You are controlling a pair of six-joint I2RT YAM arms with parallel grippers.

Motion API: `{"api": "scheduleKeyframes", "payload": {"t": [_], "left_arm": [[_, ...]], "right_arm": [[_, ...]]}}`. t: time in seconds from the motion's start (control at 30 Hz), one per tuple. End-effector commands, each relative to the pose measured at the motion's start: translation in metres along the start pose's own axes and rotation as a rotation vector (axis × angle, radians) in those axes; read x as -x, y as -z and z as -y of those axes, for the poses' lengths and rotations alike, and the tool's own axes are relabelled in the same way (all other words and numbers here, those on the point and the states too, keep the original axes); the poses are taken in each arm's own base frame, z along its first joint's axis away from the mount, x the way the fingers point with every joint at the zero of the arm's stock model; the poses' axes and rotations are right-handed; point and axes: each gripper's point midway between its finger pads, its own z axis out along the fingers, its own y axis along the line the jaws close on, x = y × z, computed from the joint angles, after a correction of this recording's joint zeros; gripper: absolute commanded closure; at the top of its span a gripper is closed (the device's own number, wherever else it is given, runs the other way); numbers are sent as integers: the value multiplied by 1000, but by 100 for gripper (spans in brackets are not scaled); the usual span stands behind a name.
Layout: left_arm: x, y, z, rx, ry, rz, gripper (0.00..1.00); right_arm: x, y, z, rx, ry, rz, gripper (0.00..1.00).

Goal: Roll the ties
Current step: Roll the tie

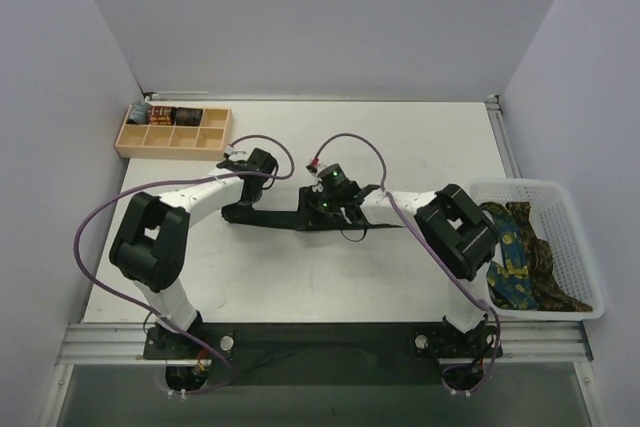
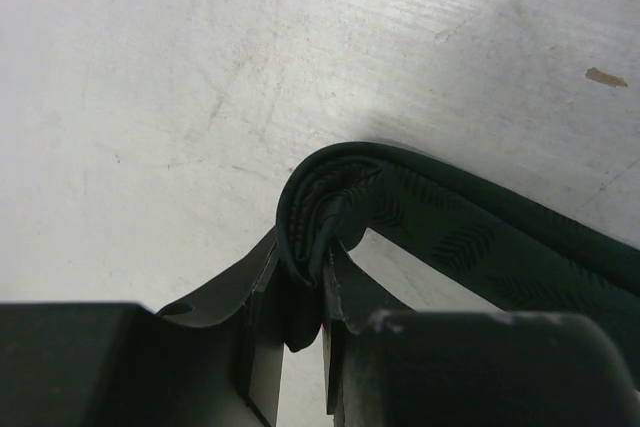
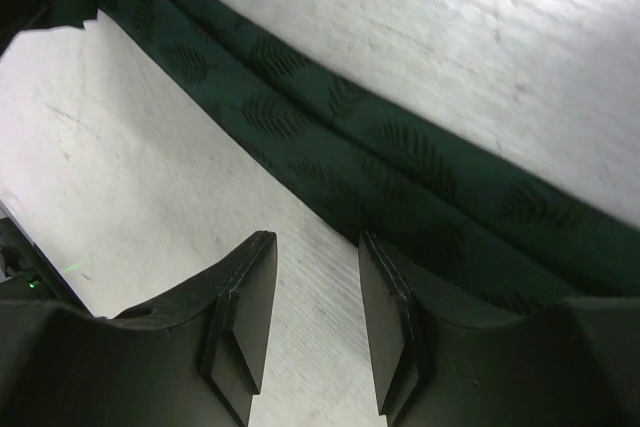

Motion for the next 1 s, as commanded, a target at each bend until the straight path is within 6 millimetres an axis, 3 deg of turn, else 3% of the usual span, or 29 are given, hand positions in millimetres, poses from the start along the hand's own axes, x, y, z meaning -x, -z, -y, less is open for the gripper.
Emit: {"api": "scheduleKeyframes", "payload": {"t": [0.0,0.23,0.4,0.67,0.97], "left_arm": [[19,6,-4,65,-53,57,100],[29,13,8,129,-143,117,100],[29,16,17,195,-245,142,100],[30,13,42,229,-330,133,100],[29,16,47,192,-325,108,100]], "right_arm": [[18,20,-1,4,7,99,61],[19,29,11,-17,-26,146,60],[19,39,30,-80,-57,198,61],[-1,56,49,-124,-73,213,62],[17,76,73,-181,-104,300,63]]}}
